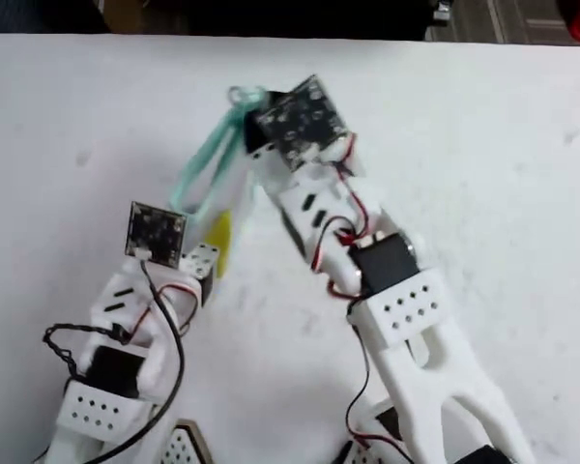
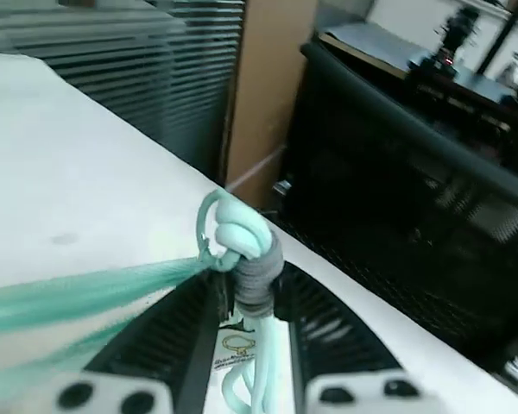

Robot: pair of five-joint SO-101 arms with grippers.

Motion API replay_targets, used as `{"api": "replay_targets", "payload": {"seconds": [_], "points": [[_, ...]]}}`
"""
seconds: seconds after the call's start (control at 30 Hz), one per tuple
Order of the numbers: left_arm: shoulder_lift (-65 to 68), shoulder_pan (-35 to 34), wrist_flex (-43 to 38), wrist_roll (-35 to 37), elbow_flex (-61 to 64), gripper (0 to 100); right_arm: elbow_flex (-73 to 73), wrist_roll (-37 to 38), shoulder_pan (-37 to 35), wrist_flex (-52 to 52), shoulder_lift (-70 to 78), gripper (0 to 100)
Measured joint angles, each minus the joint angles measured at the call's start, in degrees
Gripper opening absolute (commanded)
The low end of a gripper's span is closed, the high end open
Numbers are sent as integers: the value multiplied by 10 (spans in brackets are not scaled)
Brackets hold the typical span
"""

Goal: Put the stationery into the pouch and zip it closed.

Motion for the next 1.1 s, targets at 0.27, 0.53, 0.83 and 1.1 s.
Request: {"api": "replay_targets", "payload": {"seconds": [0.27, 0.53, 0.83, 1.1], "points": [[0, 3, 0, 0, -1, 143, -99, -1, -47, 42, 55, 263], [0, 5, 0, 0, -1, 65, -145, -2, -53, 65, 62, 230], [0, 39, 0, -57, -1, 42, -241, -2, -33, 104, 143, 176], [0, 39, 0, -57, -1, 41, -286, -53, 25, 424, 76, 181]]}}
